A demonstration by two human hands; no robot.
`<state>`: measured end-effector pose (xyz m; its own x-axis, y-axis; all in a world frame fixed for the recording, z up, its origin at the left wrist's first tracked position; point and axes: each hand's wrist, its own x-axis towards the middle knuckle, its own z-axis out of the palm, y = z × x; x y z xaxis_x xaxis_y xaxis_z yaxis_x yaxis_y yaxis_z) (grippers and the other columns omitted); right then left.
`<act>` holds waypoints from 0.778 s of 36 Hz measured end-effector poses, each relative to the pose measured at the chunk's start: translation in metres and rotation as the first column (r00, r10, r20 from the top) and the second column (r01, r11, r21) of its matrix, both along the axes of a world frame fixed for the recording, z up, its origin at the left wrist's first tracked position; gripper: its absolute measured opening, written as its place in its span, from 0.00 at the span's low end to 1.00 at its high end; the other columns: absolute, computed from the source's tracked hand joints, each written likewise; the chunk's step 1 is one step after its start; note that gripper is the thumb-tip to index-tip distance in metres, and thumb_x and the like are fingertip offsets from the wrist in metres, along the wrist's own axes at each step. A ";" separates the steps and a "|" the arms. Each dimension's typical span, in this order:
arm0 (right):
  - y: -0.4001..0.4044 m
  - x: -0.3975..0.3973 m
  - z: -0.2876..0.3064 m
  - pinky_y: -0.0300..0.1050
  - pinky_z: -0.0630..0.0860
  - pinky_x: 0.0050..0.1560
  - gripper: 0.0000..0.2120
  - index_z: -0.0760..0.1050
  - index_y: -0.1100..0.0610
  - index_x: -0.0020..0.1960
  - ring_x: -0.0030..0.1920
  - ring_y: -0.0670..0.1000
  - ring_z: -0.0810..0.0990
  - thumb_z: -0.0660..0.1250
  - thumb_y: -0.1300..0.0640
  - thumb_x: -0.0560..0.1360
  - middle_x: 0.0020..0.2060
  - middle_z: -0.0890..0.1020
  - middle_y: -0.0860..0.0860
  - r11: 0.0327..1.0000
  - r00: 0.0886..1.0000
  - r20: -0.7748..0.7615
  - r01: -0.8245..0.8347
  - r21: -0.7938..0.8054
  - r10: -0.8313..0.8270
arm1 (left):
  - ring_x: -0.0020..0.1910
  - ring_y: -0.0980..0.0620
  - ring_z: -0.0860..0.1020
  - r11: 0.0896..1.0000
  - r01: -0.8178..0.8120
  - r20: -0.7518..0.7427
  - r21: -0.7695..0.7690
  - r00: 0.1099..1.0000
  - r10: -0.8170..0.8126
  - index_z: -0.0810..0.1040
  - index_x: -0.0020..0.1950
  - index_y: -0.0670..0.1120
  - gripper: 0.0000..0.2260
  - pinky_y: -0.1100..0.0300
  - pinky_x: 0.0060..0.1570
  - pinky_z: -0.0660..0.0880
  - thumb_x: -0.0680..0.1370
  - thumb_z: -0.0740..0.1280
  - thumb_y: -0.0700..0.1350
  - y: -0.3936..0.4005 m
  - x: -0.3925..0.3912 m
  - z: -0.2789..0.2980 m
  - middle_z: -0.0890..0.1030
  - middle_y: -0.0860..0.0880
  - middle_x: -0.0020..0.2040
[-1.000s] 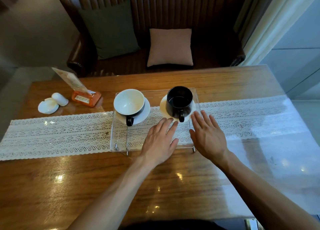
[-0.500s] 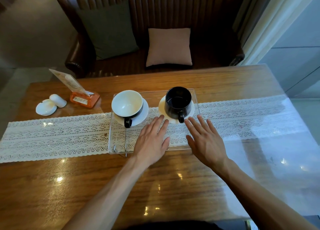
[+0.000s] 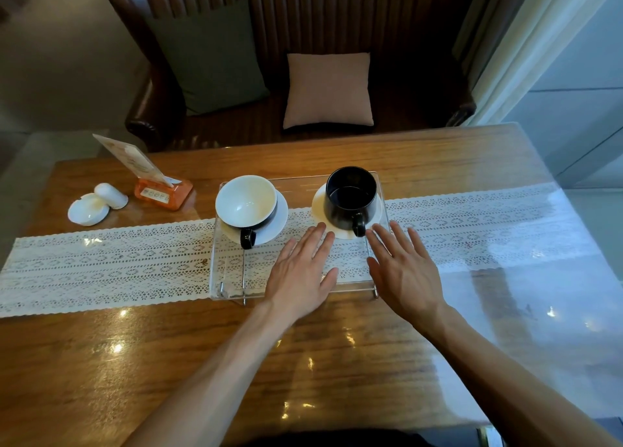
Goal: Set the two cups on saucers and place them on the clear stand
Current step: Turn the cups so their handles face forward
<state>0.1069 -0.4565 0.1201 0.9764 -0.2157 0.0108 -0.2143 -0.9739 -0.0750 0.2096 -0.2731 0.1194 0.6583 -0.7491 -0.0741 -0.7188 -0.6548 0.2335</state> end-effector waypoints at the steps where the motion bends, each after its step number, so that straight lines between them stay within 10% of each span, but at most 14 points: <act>1: 0.000 -0.001 0.000 0.60 0.58 0.77 0.24 0.65 0.58 0.75 0.76 0.60 0.63 0.55 0.50 0.82 0.74 0.71 0.56 1.000 1.000 0.002 0.000 0.004 0.000 | 0.79 0.51 0.49 1.000 0.001 0.001 -0.004 1.000 -0.001 0.51 0.80 0.50 0.29 0.52 0.76 0.48 0.81 0.52 0.58 0.000 0.000 0.000 0.49 0.50 0.81; 9: 0.006 -0.004 -0.008 0.60 0.61 0.76 0.27 0.62 0.59 0.77 0.78 0.59 0.58 0.53 0.46 0.82 0.77 0.65 0.56 0.996 0.996 0.090 -0.015 0.093 0.006 | 0.77 0.52 0.57 0.970 -0.111 -0.107 -0.216 0.990 0.089 0.62 0.77 0.50 0.26 0.53 0.75 0.52 0.81 0.58 0.58 -0.004 0.000 0.004 0.62 0.51 0.78; 15: 0.005 -0.005 -0.018 0.60 0.62 0.75 0.26 0.64 0.60 0.76 0.78 0.59 0.60 0.56 0.49 0.82 0.75 0.68 0.56 0.994 0.989 0.143 -0.036 0.099 0.021 | 0.54 0.61 0.74 0.770 -0.411 -0.400 -0.487 0.889 0.222 0.78 0.59 0.52 0.14 0.71 0.51 0.69 0.76 0.67 0.56 -0.032 -0.009 0.017 0.77 0.58 0.56; 28: 0.006 -0.004 -0.015 0.61 0.65 0.72 0.26 0.63 0.58 0.77 0.78 0.56 0.59 0.51 0.50 0.81 0.76 0.67 0.52 0.988 0.993 0.116 -0.032 0.149 0.015 | 0.46 0.55 0.82 0.533 -0.691 -0.766 -0.488 0.632 0.117 0.82 0.45 0.59 0.03 0.48 0.52 0.80 0.77 0.69 0.52 -0.070 -0.017 0.024 0.85 0.54 0.47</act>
<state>0.1027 -0.4504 0.1050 0.9754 -0.2006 0.0913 -0.1734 -0.9543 -0.2432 0.1925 -0.3429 0.1433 0.9074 -0.3845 -0.1695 0.0801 -0.2377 0.9680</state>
